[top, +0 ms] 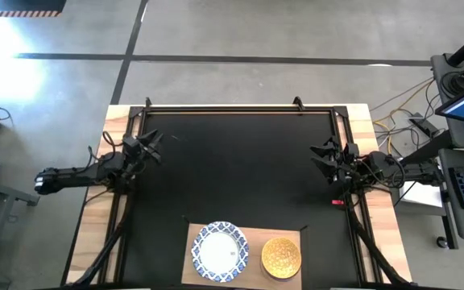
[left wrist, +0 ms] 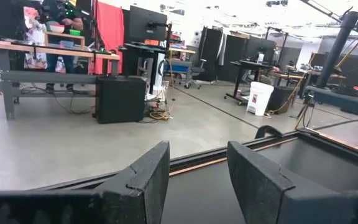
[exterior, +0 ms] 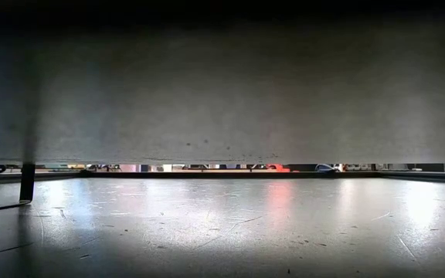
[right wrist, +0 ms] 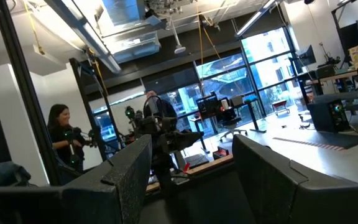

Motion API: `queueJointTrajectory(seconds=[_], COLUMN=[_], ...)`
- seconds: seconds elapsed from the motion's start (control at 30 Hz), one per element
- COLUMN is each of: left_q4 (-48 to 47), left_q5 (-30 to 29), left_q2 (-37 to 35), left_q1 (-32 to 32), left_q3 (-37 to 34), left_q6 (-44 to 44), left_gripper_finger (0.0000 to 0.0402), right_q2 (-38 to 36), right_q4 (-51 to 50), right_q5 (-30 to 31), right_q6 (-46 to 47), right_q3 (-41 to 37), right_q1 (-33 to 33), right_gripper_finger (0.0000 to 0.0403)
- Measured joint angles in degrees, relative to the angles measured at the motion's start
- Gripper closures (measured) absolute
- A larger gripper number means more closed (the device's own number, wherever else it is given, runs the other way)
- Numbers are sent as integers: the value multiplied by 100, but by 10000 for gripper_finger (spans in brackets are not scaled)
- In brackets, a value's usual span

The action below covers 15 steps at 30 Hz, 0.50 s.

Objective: Place and stack bowls onto a shelf
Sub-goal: Return to Home Position

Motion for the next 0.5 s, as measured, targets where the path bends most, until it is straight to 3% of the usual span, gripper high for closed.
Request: queueJointTrajectory(seconds=[0.23,0.5], left_q4=[-35,-28], left_q5=[1,2], left_q2=[9,49], left_q1=[0,0], left_q3=[44,113], left_q6=[-2,-2], left_gripper_finger=[257,257], right_q2=[-114,-313], right_q4=[-22,168], right_q5=[-12,-2], right_q6=[0,0], right_q3=[-2,-2], right_q1=[-56,-827], right_gripper_finger=[190,190])
